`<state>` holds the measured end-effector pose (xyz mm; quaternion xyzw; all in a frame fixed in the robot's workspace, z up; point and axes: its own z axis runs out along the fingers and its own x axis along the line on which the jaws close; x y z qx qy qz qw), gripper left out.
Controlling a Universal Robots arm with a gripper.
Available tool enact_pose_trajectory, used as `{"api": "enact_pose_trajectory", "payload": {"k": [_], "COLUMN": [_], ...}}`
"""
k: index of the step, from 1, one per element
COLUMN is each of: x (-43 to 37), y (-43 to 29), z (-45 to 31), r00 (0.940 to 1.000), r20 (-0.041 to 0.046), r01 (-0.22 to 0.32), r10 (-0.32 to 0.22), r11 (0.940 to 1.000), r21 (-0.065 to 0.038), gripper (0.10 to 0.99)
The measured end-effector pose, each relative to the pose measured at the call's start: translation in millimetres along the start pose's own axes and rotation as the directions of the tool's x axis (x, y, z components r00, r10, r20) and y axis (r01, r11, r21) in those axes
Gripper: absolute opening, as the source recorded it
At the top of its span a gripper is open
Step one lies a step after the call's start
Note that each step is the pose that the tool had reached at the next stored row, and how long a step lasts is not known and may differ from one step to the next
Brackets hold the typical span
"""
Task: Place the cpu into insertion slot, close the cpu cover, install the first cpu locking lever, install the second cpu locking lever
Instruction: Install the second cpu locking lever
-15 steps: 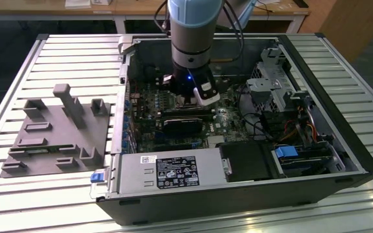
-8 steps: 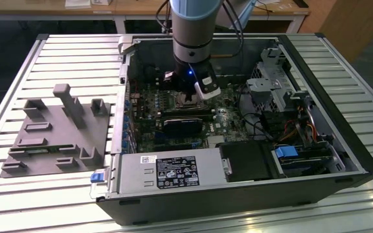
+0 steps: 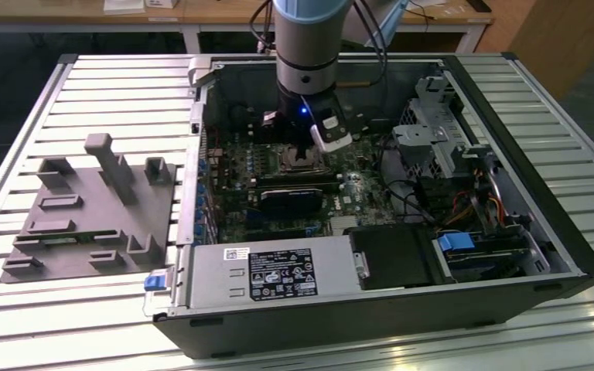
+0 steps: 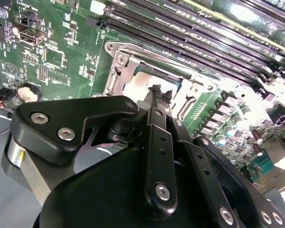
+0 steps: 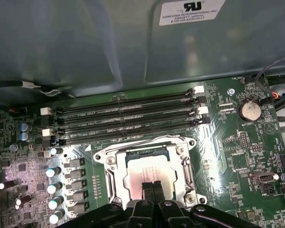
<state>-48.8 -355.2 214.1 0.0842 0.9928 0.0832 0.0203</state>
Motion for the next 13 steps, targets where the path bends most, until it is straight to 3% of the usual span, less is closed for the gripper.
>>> {"api": "enact_pose_trajectory", "payload": {"k": [6,13], "x": [-0.1,-0.1], "y": [1.1,1.4], "z": [-5.5,-5.7], "r00": [1.0000,1.0000], "r20": [0.0000,0.0000], "r01": [0.000,0.000], "r10": [0.000,0.000], "r11": [1.0000,1.0000], "r21": [0.000,0.000], "gripper": [0.106,0.106]}}
